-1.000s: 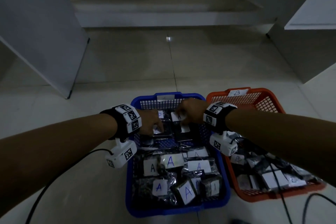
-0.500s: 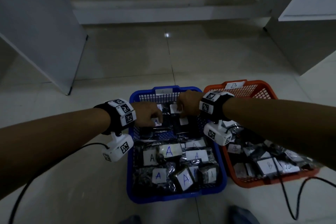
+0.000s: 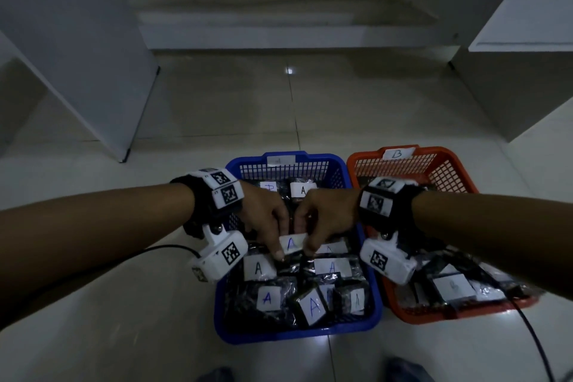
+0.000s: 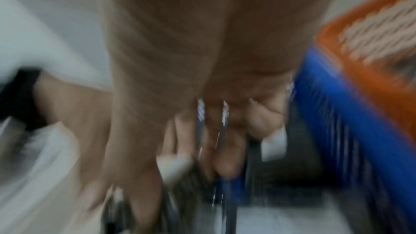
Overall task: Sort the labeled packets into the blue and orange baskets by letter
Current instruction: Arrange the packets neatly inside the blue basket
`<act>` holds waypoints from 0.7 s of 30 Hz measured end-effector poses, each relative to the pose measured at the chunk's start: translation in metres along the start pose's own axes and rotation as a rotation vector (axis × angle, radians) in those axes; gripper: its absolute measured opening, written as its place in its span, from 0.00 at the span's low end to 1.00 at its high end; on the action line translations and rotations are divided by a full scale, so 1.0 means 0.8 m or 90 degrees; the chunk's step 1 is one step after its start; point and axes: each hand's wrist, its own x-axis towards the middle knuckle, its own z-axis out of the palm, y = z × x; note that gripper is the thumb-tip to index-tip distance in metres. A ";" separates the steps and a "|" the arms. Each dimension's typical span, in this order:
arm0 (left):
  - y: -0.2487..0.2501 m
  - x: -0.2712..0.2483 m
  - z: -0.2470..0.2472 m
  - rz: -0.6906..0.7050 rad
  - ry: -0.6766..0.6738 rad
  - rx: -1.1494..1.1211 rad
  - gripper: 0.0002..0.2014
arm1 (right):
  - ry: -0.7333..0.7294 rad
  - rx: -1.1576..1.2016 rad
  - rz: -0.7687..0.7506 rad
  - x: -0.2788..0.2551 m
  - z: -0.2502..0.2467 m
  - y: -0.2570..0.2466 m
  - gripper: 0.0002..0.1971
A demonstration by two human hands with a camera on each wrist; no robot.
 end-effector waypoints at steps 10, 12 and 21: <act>-0.037 0.008 -0.031 -0.040 0.233 0.045 0.20 | 0.375 -0.117 0.211 0.000 -0.084 0.070 0.25; -0.040 0.013 -0.024 -0.047 0.199 0.085 0.19 | 0.374 -0.145 0.217 0.010 -0.075 0.066 0.26; -0.048 0.025 -0.007 -0.059 0.163 0.239 0.26 | 0.198 -0.200 0.116 0.037 -0.038 0.039 0.20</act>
